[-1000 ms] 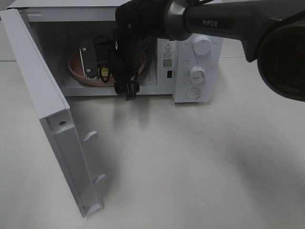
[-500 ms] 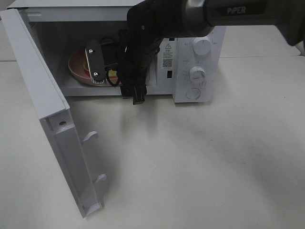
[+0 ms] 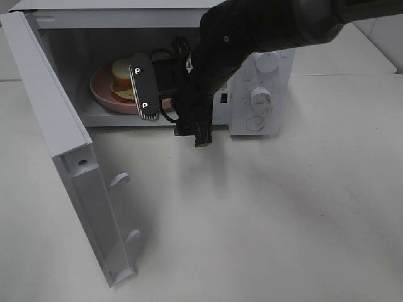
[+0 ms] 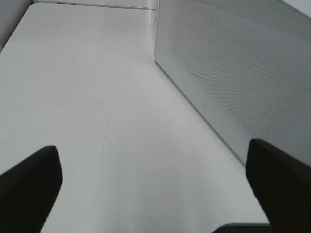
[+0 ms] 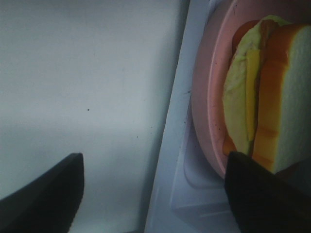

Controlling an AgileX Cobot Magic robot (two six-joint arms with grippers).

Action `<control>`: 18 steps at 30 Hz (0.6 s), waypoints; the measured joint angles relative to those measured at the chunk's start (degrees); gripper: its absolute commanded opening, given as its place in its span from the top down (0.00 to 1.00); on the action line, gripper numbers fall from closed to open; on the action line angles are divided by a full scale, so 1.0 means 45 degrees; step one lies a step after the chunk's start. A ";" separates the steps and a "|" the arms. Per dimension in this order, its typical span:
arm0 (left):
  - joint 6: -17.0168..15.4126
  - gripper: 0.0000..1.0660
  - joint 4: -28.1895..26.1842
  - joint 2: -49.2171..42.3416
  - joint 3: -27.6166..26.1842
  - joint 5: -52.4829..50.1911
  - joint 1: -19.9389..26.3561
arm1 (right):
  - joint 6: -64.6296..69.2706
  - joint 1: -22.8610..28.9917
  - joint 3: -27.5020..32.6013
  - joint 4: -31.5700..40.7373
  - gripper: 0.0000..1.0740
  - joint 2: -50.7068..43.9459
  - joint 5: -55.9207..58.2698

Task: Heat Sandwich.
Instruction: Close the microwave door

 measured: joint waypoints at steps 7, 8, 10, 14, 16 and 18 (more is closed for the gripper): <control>0.0000 0.08 0.0000 0.0000 0.0000 0.0000 0.0000 | 0.0255 0.0000 0.2177 0.0000 0.29 -0.1872 -0.0471; 0.0000 0.08 0.0000 0.0000 0.0000 0.0000 0.0000 | 0.0318 0.0000 0.2394 0.0000 0.29 -0.2050 -0.0484; 0.0000 0.08 0.0000 0.0000 0.0000 0.0000 0.0000 | 0.0369 0.0000 0.2674 0.0000 0.29 -0.2279 -0.0509; 0.0000 0.08 0.0000 0.0000 0.0000 0.0000 0.0000 | 0.1197 0.0000 0.4023 0.0000 0.29 -0.3374 -0.0535; 0.0000 0.08 0.0000 0.0000 0.0000 0.0000 0.0000 | 0.1668 0.0000 0.4533 0.0000 0.30 -0.3782 -0.0535; 0.0000 0.08 0.0000 0.0000 0.0000 0.0000 0.0000 | 0.2037 0.0000 0.5042 0.0000 0.30 -0.4189 -0.0535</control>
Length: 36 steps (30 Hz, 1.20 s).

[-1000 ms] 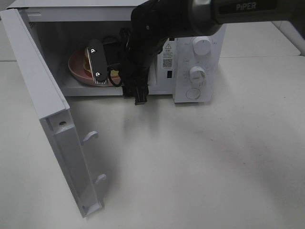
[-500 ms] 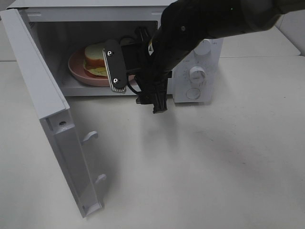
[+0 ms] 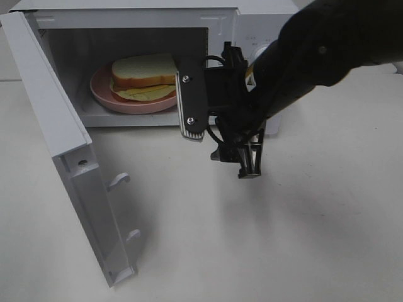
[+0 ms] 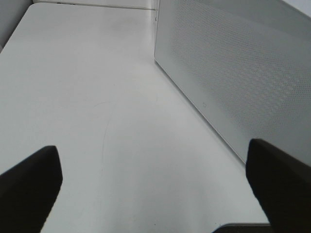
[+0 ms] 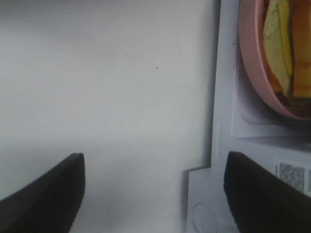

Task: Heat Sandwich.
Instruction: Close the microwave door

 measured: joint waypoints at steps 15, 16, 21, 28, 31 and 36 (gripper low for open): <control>0.0000 0.08 0.0000 0.0000 0.0000 0.0000 0.0000 | 0.5017 0.0000 0.3680 0.0025 0.30 -0.4036 0.1044; 0.0000 0.08 0.0000 0.0000 0.0000 0.0000 0.0000 | 0.5017 0.0000 0.3680 0.0025 0.30 -0.4036 0.1044; 0.0000 0.08 0.0000 0.0000 0.0000 0.0000 0.0000 | 0.8543 0.0000 0.3858 0.0051 0.30 -0.5946 0.3005; 0.0000 0.08 0.0000 0.0000 0.0000 0.0000 0.0000 | 1.1205 0.0000 0.3858 0.0051 0.30 -0.7970 0.6201; 0.0000 0.08 0.0000 0.0000 0.0000 0.0000 0.0000 | 1.1625 0.0000 0.3858 0.0102 0.30 -0.8862 0.7665; 0.0000 0.08 0.0000 0.0000 0.0000 0.0000 0.0000 | 1.1752 0.0000 0.3858 0.0102 0.30 -1.0555 0.9486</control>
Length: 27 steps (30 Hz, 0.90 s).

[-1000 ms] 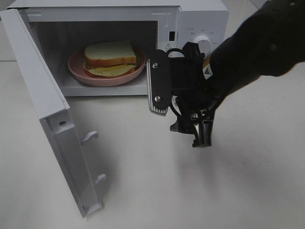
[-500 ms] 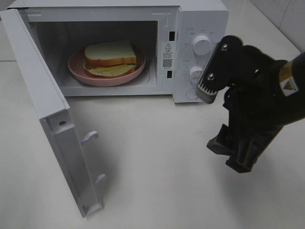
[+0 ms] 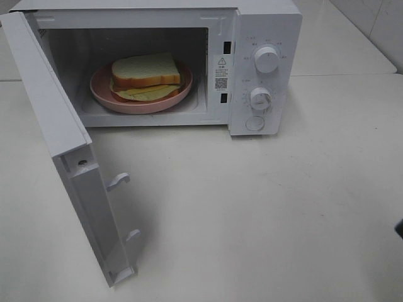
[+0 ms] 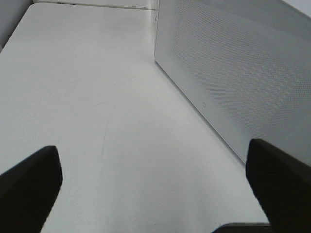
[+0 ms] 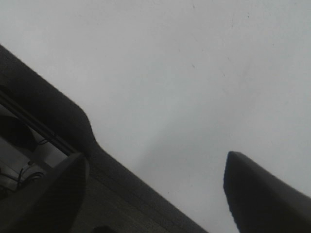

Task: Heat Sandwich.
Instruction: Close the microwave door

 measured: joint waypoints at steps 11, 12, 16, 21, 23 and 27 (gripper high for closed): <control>0.0000 0.08 0.0000 0.0000 0.0000 0.0000 0.0000 | 0.0306 0.0000 0.0064 0.0000 0.30 -0.4724 0.1744; 0.0000 0.08 0.0000 0.0000 0.0000 0.0000 0.0000 | 0.0446 0.0000 0.0064 0.0000 0.30 -0.5067 0.1757; 0.0000 0.08 0.0000 0.0000 0.0000 0.0000 0.0000 | 0.0789 -0.0318 0.0369 0.0000 0.30 -0.6073 0.1783; 0.0000 0.08 0.0000 0.0000 0.0000 0.0000 0.0000 | 0.0853 -0.1439 0.1273 0.0000 0.30 -0.7117 0.1859; 0.0000 0.08 0.0000 0.0000 0.0000 0.0000 0.0000 | 0.0853 -0.1706 0.1464 0.0000 0.30 -0.7347 0.1859; 0.0000 0.08 0.0000 0.0000 0.0000 0.0000 0.0000 | 0.0853 -0.2967 0.2254 0.0000 0.30 -0.8365 0.1846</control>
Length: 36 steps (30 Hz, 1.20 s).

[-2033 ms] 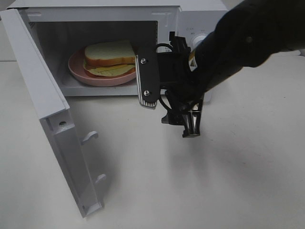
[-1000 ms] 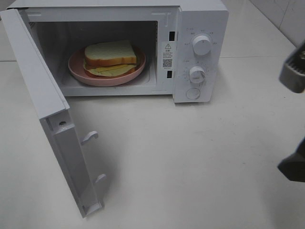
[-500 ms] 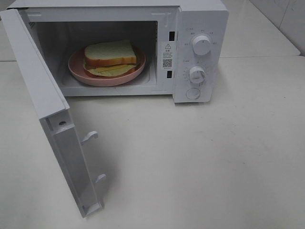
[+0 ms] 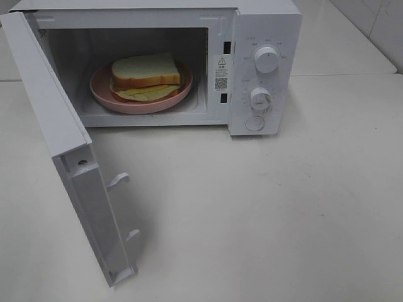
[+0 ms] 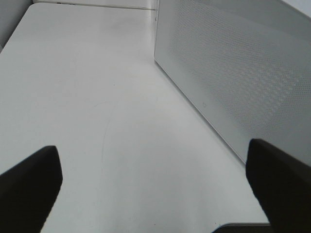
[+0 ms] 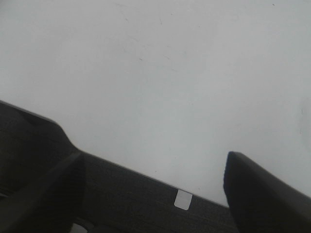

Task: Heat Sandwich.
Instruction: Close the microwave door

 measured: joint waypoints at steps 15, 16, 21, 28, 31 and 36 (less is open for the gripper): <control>0.0000 0.08 0.0000 0.0000 0.0000 0.0000 0.0000 | 0.0000 -0.2903 0.0255 0.0586 0.30 -0.1935 -0.1439; 0.0000 0.08 0.0000 0.0000 0.0000 0.0000 0.0000 | 0.0000 -0.3196 0.0280 0.0586 0.30 -0.2114 -0.1642; 0.0000 0.08 0.0000 0.0000 0.0000 0.0000 0.0000 | 0.0013 -0.3883 0.0649 0.0611 0.30 -0.2496 -0.2394; 0.0000 0.08 0.0000 0.0000 0.0000 0.0000 0.0000 | 0.0000 -0.4049 0.0802 0.0726 0.30 -0.2496 -0.2674; 0.0000 0.08 0.0000 0.0000 0.0000 0.0000 0.0000 | 0.0000 -0.4049 0.0802 0.0726 0.30 -0.2496 -0.2674; 0.0000 0.08 0.0000 0.0000 0.0000 0.0000 0.0000 | 0.0000 -0.4049 0.0802 0.0764 0.30 -0.2496 -0.2674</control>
